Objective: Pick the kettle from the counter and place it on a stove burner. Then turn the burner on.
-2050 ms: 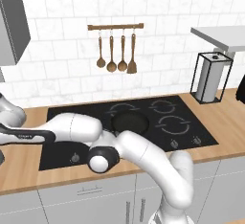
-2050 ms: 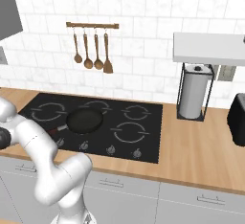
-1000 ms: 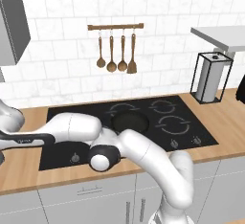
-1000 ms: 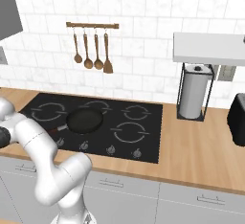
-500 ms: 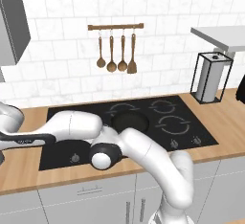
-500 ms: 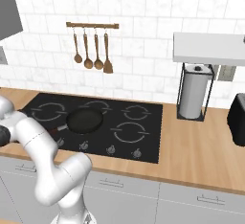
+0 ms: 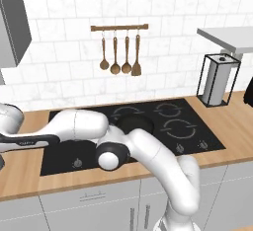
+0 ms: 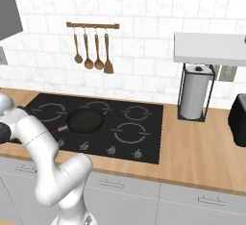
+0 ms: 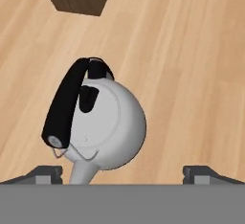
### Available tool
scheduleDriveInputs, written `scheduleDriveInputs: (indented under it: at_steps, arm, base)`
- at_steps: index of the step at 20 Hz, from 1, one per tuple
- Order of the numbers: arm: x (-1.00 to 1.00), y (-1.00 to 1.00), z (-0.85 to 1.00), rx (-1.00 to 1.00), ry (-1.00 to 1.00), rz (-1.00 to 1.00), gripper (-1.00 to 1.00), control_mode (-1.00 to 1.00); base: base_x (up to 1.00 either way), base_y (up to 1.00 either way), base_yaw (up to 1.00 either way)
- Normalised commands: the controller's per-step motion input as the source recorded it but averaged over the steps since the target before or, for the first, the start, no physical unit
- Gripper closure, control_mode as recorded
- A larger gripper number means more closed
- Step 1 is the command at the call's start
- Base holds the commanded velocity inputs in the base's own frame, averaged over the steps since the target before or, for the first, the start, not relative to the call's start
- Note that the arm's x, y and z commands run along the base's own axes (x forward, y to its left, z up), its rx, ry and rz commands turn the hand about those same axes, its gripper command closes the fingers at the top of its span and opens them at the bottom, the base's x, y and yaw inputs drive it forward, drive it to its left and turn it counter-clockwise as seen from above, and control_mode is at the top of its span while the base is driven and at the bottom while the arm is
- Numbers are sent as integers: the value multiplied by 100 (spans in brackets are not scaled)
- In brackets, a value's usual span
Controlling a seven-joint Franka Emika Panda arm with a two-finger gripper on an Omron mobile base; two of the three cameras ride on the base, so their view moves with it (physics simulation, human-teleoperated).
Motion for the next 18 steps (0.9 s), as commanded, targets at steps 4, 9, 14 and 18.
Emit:
scheduleDriveInputs:
  at_steps: [4, 9, 14, 18]
  arm:
    - [17, 31, -4, 6, -1, 4, -100, -100]
    - [35, 33, -5, 1, 4, 4, -100, -100]
    - [15, 20, -3, -3, 15, 0, -100, -100]
    - [-13, 15, 26, -4, 0, 0, -100, -100]
  base:
    - [0, 0, 0]
    - [0, 0, 0]
    - [0, 0, 0]
    - [0, 0, 0]
